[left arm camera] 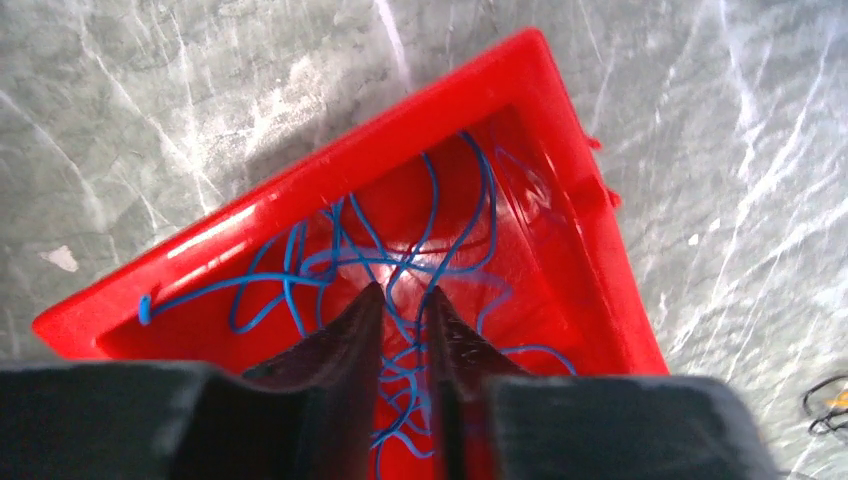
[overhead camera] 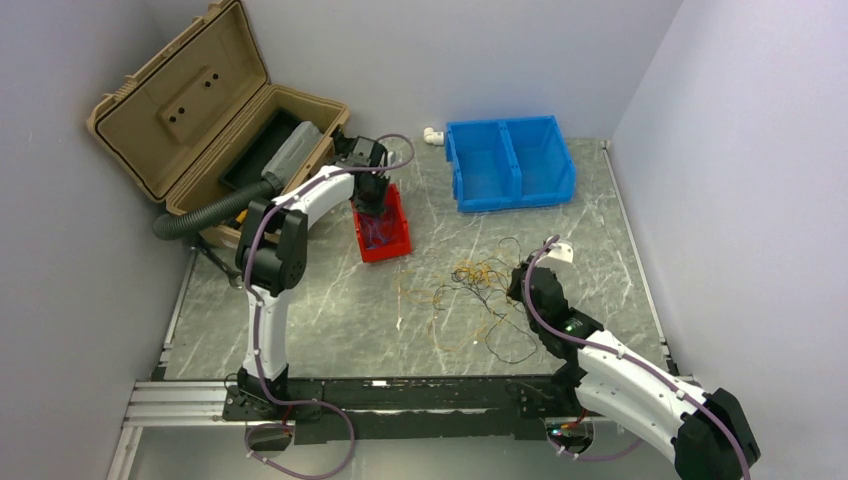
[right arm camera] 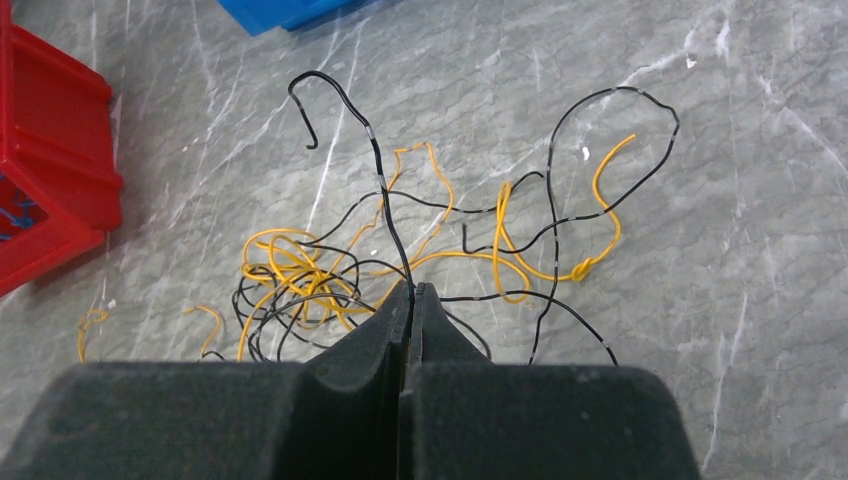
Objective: Untangle the cables
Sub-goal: Untie the cable.
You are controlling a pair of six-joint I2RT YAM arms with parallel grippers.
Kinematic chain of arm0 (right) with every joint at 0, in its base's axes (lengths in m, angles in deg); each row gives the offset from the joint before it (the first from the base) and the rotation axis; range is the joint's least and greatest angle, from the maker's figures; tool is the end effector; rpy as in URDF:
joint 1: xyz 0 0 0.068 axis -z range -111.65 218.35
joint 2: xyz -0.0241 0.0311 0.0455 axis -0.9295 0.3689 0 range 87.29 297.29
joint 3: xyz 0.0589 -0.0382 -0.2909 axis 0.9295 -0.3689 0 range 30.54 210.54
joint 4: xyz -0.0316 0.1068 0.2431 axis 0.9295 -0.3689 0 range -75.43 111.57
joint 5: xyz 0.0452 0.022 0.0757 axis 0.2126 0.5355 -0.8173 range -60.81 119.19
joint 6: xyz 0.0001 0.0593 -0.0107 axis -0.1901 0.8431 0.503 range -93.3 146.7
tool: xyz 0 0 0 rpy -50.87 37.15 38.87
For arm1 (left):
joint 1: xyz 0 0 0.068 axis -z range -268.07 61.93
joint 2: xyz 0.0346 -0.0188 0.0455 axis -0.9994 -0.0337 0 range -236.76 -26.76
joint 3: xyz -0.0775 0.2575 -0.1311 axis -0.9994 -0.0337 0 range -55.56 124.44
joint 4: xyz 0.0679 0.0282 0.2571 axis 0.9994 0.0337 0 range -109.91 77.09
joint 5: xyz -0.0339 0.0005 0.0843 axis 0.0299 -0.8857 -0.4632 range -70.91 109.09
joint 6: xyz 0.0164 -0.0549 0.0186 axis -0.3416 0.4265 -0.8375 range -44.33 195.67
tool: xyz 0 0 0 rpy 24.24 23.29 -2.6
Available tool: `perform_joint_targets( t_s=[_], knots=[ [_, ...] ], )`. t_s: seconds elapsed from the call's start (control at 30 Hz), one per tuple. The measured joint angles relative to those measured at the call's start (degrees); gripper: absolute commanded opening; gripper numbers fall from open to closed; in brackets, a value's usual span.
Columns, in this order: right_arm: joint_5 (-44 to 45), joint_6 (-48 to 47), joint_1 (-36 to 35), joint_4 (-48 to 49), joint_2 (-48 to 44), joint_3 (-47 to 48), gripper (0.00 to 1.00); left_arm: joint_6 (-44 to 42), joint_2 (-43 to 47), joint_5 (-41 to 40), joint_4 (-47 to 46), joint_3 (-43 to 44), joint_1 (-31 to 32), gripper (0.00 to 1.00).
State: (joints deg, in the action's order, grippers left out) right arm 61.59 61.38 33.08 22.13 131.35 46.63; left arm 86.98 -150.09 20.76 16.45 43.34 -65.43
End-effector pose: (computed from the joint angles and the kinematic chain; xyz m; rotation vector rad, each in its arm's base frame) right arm 0.1444 0.0728 0.1997 0.3336 1.9478 0.2149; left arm 0.4531 -0.1903 0.2040 0.2719 2.6383 -0.2387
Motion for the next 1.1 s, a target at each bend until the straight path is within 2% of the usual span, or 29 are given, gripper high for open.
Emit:
perform_joint_targets(
  t_s=[0.13, 0.33, 0.53, 0.57, 0.63, 0.7, 0.83, 0.9, 1.1],
  knots=[
    [-1.8, -0.7, 0.0, 0.4, 0.6, 0.0, 0.0, -0.4, 4.2, 0.2, -0.5, -3.3, 0.5, 0.62],
    [-9.0, -5.3, -0.4, -0.5, 3.5, 2.4, 0.0, -0.3, 17.4, 1.2, -0.6, -8.3, 2.7, 0.99],
    [-16.8, -12.6, -7.8, -2.4, 8.5, 13.0, 0.0, 0.2, 31.1, 1.0, -3.1, -11.8, 7.3, 0.99],
    [-19.3, -13.7, -9.4, -2.6, 9.6, 15.3, 0.04, 0.4, 33.5, 1.1, -4.0, -13.4, 8.0, 0.99],
    [-23.1, -15.1, -11.3, -2.5, 10.9, 17.9, 0.2, 1.0, 37.8, 1.1, -5.7, -17.0, 9.2, 0.99],
    [-27.1, -16.1, -12.8, -2.7, 11.9, 19.8, 0.29, 1.7, 41.2, 1.5, -7.5, -20.7, 10.4, 1.0],
    [-29.2, -16.2, -13.7, -4.8, 11.2, 21.1, 0.71, 2.1, 44.1, 2.8, -11.8, -26.9, 13.0, 0.99],
    [-27.3, -15.3, -13.7, -6.8, 9.3, 21.2, 0.78, 2.2, 44.3, 4.4, -14.3, -30.2, 14.6, 0.99],
    [-17.9, -12.0, -13.2, -15.2, 3.8, 22.8, 0.81, 2.5, 44.2, 9.1, -19.4, -36.8, 18.6, 0.99]
  ],
)
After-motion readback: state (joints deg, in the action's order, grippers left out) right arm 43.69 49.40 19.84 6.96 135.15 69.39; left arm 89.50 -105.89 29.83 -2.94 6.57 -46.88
